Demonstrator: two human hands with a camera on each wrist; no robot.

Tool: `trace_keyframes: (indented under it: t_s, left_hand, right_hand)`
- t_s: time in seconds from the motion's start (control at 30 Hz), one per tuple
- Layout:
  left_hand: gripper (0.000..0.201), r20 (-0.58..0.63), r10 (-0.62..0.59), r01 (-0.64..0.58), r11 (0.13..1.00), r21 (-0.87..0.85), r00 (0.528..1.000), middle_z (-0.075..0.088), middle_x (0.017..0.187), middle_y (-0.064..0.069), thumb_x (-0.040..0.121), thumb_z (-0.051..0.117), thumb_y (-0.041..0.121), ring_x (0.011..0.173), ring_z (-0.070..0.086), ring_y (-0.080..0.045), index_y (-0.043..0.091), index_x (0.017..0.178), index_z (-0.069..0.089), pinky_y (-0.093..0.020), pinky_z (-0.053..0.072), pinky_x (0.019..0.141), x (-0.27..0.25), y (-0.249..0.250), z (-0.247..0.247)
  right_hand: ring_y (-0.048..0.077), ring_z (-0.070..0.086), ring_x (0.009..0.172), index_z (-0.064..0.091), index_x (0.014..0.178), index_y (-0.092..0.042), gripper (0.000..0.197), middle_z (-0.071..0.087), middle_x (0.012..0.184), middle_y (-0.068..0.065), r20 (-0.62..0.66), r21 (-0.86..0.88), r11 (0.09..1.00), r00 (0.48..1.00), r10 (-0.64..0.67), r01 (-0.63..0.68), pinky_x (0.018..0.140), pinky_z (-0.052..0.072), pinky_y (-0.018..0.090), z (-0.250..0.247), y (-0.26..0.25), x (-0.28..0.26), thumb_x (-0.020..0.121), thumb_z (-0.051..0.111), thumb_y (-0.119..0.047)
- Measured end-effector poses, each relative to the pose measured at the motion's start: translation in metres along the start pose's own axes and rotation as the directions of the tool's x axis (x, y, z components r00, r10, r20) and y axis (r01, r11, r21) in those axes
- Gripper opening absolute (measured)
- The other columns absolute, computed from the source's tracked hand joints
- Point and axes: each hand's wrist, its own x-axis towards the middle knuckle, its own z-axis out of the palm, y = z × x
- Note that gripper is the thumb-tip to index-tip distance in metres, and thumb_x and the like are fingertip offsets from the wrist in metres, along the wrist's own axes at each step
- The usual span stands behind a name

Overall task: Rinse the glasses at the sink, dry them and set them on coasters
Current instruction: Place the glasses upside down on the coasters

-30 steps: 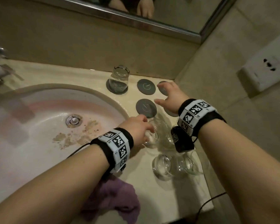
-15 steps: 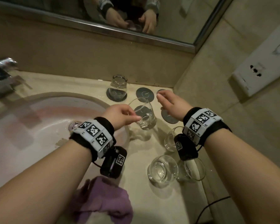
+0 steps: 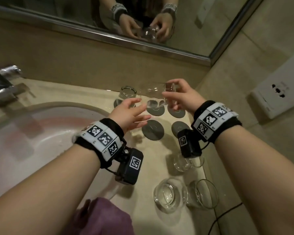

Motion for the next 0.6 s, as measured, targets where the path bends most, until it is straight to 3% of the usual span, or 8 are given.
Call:
trace_keyframes:
  t_s: [0.07, 0.13, 0.3, 0.43, 0.6]
  left_hand:
    - [0.036, -0.058, 0.028, -0.018, 0.986, 0.163, 0.998, 0.057, 0.108, -0.004, 0.092, 0.058, 0.015, 0.101, 0.063, -0.026, 0.012, 0.126, 0.048, -0.039, 0.052, 0.090, 0.006, -0.003, -0.005]
    - [0.022, -0.085, 0.074, -0.045, 0.950, 0.308, 0.994, 0.058, 0.105, -0.004, 0.092, 0.057, 0.014, 0.103, 0.061, -0.024, 0.013, 0.115, 0.054, -0.040, 0.051, 0.093, 0.010, -0.007, -0.011]
    - [0.008, -0.060, 0.181, -0.125, 0.847, 0.518, 0.982, 0.060, 0.099, 0.002, 0.092, 0.056, 0.015, 0.102, 0.061, -0.022, 0.023, 0.093, 0.060, -0.041, 0.053, 0.088, 0.018, -0.015, -0.021]
    - [0.015, -0.068, 0.210, -0.138, 0.822, 0.552, 0.975, 0.058, 0.092, 0.013, 0.092, 0.056, 0.016, 0.100, 0.060, -0.018, 0.029, 0.086, 0.058, -0.043, 0.050, 0.093, 0.026, -0.019, -0.027]
    - [0.018, -0.058, 0.191, -0.122, 0.806, 0.580, 0.980, 0.059, 0.091, 0.014, 0.091, 0.058, 0.016, 0.099, 0.059, -0.015, 0.032, 0.083, 0.059, -0.043, 0.048, 0.096, 0.033, -0.027, -0.036]
  right_hand:
    - [0.019, 0.062, 0.083, 0.042, 0.124, -0.025, 0.054, 0.056, 0.110, 0.002, -0.099, -0.225, 0.974, 0.994, -0.036, 0.013, 0.069, 0.054, 0.033, -0.005, -0.002, 0.014, 0.080, 0.073, -0.027]
    - [0.021, 0.059, 0.095, 0.040, 0.126, -0.027, 0.058, 0.053, 0.124, 0.005, -0.166, -0.388, 0.922, 0.984, -0.066, -0.003, 0.083, 0.052, 0.037, -0.008, -0.002, 0.025, 0.078, 0.074, -0.031]
    - [0.016, 0.052, 0.088, 0.037, 0.136, -0.027, 0.062, 0.045, 0.139, 0.004, -0.137, -0.630, 0.776, 0.988, -0.071, -0.032, 0.069, 0.042, 0.026, -0.007, 0.004, 0.051, 0.083, 0.068, -0.034]
    - [0.023, 0.055, 0.113, 0.038, 0.137, -0.028, 0.061, 0.047, 0.139, 0.006, -0.085, -0.705, 0.710, 0.994, -0.071, -0.009, 0.083, 0.043, 0.029, 0.001, 0.015, 0.074, 0.084, 0.067, -0.034]
    - [0.024, 0.054, 0.116, 0.036, 0.138, -0.029, 0.062, 0.049, 0.137, 0.005, -0.045, -0.718, 0.695, 0.999, -0.002, -0.030, 0.084, 0.041, 0.029, 0.009, 0.034, 0.097, 0.084, 0.066, -0.036]
